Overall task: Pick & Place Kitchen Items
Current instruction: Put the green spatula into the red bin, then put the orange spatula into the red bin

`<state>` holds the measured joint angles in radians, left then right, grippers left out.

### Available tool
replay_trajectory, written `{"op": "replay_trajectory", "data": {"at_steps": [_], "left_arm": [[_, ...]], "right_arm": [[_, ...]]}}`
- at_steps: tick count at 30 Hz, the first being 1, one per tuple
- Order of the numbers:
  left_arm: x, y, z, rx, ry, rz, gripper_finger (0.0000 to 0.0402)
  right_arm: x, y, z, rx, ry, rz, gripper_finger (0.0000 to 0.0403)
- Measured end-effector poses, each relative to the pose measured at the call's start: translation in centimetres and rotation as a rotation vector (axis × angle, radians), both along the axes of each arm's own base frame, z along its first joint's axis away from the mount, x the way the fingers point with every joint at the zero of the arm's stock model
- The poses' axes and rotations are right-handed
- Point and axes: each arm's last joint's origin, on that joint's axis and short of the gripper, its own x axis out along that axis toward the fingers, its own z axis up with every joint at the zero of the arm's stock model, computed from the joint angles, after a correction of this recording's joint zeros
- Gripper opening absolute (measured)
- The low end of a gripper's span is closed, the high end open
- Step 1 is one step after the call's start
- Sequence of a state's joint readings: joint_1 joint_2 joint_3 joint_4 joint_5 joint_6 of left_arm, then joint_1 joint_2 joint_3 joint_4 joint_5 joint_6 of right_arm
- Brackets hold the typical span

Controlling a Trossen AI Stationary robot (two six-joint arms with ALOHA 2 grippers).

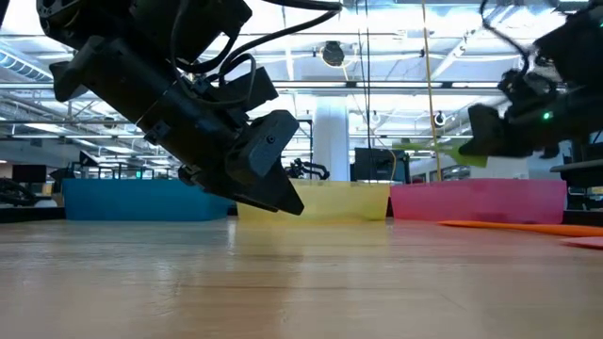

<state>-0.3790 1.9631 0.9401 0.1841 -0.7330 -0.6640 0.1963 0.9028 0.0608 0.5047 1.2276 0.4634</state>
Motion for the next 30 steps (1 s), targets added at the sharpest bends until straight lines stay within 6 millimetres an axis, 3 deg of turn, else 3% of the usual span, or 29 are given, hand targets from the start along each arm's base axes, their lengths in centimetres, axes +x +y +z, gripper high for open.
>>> {"op": "replay_trajectory", "data": {"at_steps": [6, 13, 30], "left_arm": [[0.0, 0.0, 0.0, 0.0, 0.0, 0.0, 0.0207], [0.0, 0.0, 0.0, 0.003, 0.002, -0.002, 0.0207], [0.0, 0.0, 0.0, 0.005, 0.003, -0.003, 0.0207]], "right_arm": [[-0.6, -1.7, -1.8, 0.162, 0.048, -0.034, 0.0018], [-0.9, -2.5, -2.5, 0.286, 0.047, -0.03, 0.0021], [-0.8, -2.5, -2.4, 0.276, 0.078, -0.006, 0.0084]]}}
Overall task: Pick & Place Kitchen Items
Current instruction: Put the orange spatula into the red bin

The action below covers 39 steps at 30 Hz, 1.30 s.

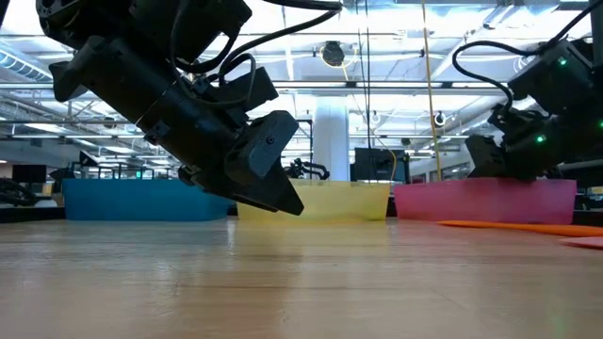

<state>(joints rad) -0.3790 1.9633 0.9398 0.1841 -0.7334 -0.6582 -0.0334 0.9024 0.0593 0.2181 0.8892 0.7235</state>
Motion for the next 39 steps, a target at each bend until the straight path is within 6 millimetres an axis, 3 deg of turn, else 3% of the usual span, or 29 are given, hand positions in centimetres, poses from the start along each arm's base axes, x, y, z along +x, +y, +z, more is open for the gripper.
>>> {"op": "replay_trajectory", "data": {"at_steps": [8, 20, 29, 35, 39], "left_arm": [[0.0, 0.0, 0.0, 0.0, 0.0, 0.0, 0.0207], [0.0, 0.0, 0.0, -0.001, -0.001, 0.001, 0.0207], [0.0, 0.0, 0.0, 0.0, -0.001, 0.001, 0.0207], [0.0, 0.0, 0.0, 0.0, -0.001, 0.002, 0.0207], [0.1, 0.3, 0.0, -0.001, -0.001, 0.009, 0.0207]], "right_arm": [[1.4, 0.1, 2.0, -0.079, -0.147, 0.1, 0.0075], [2.7, 1.1, 4.5, -0.106, -0.344, 0.505, 0.007], [2.7, 4.6, 6.3, -0.23, -0.453, 0.799, 0.0052], [3.3, 7.4, 7.3, -0.248, -0.399, 0.923, 0.0034], [4.2, 9.5, 8.3, -0.256, -0.295, 0.91, 0.0025]]}}
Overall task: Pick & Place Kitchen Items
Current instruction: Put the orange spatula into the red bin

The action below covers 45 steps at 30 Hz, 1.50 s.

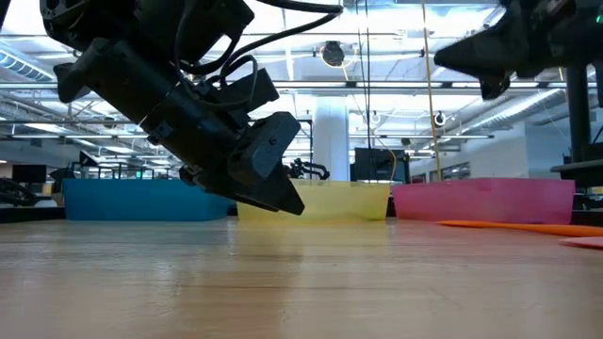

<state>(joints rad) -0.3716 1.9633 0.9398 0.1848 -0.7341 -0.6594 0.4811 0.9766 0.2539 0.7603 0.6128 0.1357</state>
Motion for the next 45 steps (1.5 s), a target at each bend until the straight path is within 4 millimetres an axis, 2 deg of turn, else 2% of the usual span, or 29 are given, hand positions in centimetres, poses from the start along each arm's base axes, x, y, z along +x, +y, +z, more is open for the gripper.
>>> {"op": "replay_trajectory", "data": {"at_steps": [10, 18, 24, 29, 33, 39, 45], "left_arm": [[0.3, 0.9, 0.0, -0.002, -0.004, 0.028, 0.0207], [0.4, 1.1, 0.0, -0.003, -0.006, 0.03, 0.0207], [0.4, 1.1, 0.0, 0.019, 0.008, 0.013, 0.0207], [0.4, 1.1, 0.0, 0.017, 0.007, 0.015, 0.0207], [0.4, 1.1, 0.1, 0.018, 0.005, 0.013, 0.0207], [0.5, 1.1, 0.1, 0.012, -0.003, 0.015, 0.0207], [0.5, 1.0, 0.2, 0.008, -0.013, 0.015, 0.0207]], "right_arm": [[2.5, 4.5, 1.0, -0.084, 0.084, 0.02, 0.0024], [2.9, 5.9, -1.0, -0.107, 0.178, 0.158, 0.0024], [3.5, 6.3, -3.3, 0.045, 0.25, 0.112, 0.0024], [4.2, 5.9, -4.6, 0.019, 0.229, -0.056, 0.0035], [4.5, 5.3, -5.4, -0.022, 0.233, -0.18, 0.0058], [4.7, 4.6, -5.7, -0.019, 0.242, -0.257, 0.0098], [3.9, 4.0, -5.3, -0.124, 0.24, -0.342, 0.0104]]}}
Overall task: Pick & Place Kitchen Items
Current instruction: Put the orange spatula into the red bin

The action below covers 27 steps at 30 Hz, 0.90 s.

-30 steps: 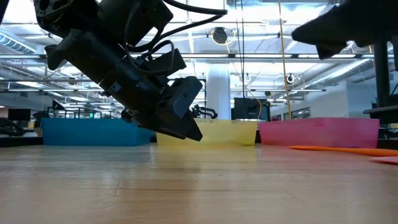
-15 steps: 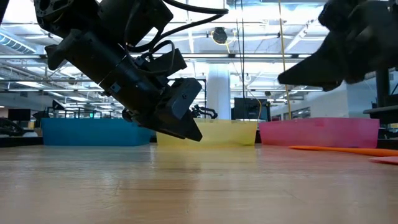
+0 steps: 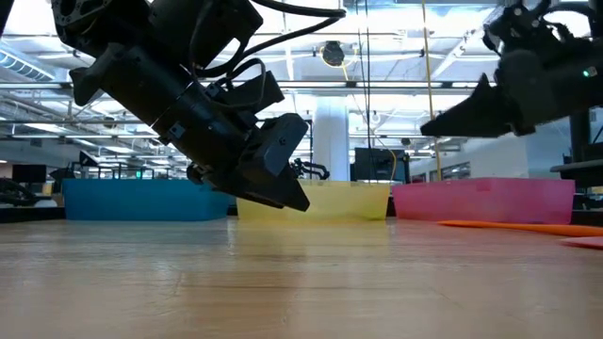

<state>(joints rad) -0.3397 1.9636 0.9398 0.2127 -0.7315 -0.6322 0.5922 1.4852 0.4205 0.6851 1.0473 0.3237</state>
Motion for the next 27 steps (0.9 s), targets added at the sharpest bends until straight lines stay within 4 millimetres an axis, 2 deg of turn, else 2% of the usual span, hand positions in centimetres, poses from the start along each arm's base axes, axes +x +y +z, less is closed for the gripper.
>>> {"op": "replay_trajectory", "data": {"at_steps": [8, 11, 18, 23, 27], "left_arm": [[0.0, 0.0, 0.0, -0.004, -0.004, 0.003, 0.0207], [0.0, 0.0, 0.0, -0.002, -0.003, 0.001, 0.0207], [0.0, 0.1, 0.0, 0.001, -0.001, 0.001, 0.0207], [0.1, 0.4, 0.0, 0.0, -0.004, 0.01, 0.0207], [0.2, 0.7, 0.0, 0.0, -0.003, 0.017, 0.0207]], "right_arm": [[-3.1, -1.4, -2.0, 0.121, 0.045, -0.044, 0.0104], [-4.4, -1.9, -2.7, 0.236, 0.047, -0.056, 0.0103], [-6.4, -2.7, -4.9, 0.549, 0.182, 0.008, 0.0088], [-6.7, -2.9, -5.1, 0.603, 0.167, -0.017, 0.0083], [-6.0, -2.4, -3.9, 0.599, 0.129, 0.037, 0.0082]]}}
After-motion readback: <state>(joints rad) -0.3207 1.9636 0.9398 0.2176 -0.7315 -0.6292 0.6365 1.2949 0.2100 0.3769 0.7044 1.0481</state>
